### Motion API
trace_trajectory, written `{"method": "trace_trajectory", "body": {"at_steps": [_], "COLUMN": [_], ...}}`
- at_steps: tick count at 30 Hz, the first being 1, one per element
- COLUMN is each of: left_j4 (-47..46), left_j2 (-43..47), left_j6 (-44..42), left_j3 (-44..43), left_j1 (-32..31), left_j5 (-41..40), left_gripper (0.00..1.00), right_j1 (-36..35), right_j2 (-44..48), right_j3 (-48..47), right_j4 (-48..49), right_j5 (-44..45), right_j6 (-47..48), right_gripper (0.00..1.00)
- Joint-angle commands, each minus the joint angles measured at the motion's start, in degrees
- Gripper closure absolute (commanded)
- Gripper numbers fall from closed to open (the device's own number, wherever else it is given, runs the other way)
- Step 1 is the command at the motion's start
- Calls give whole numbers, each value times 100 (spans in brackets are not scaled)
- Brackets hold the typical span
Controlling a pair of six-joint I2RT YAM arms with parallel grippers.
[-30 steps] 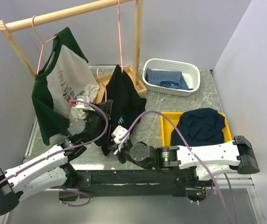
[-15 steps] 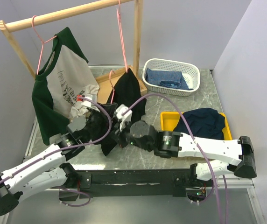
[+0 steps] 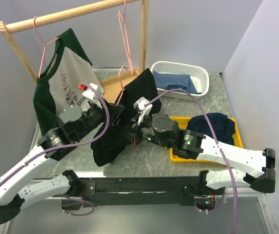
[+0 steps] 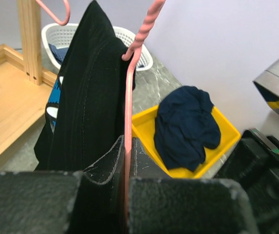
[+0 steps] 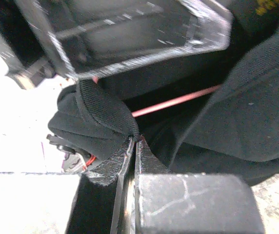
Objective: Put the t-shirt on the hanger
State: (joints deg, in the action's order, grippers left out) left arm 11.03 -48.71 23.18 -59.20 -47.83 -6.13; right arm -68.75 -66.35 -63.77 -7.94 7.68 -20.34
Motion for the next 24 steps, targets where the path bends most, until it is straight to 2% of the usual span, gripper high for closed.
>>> {"method": "trace_trajectory", "body": {"at_steps": [1, 8, 13, 14, 16, 17, 19, 20, 24], "left_j4": [935, 2218, 2729, 2764, 2782, 2852, 2931, 2984, 3273], "left_j2": [-77, -639, -868, -851, -825, -824, -842, -894, -1035], "left_j6": [-15, 90, 222, 257, 327, 345, 345, 354, 301], "left_j3": [-1066, -2340, -2676, -2667, -2649, -2658, -2702, -2737, -2957], "left_j1": [11, 37, 204, 256, 406, 450, 582, 626, 784], "left_j5": [428, 394, 569, 761, 946, 982, 1017, 1061, 1263], "left_gripper": [99, 99, 99, 99, 99, 99, 99, 99, 99], "right_j1": [178, 318, 398, 406, 406, 406, 415, 441, 1028], "right_j2": [359, 676, 579, 536, 535, 596, 806, 903, 1325], "right_j3": [-303, -373, -698, -725, -690, -629, -348, -234, 724], "right_j4": [-198, -260, -278, -304, -330, -270, -199, -146, 99], "right_j5": [435, 611, 410, 453, 602, 620, 751, 796, 464], "right_j6": [38, 74, 118, 126, 170, 179, 214, 223, -179], "right_gripper": [95, 93, 86, 80, 74, 62, 48, 37, 19]}}
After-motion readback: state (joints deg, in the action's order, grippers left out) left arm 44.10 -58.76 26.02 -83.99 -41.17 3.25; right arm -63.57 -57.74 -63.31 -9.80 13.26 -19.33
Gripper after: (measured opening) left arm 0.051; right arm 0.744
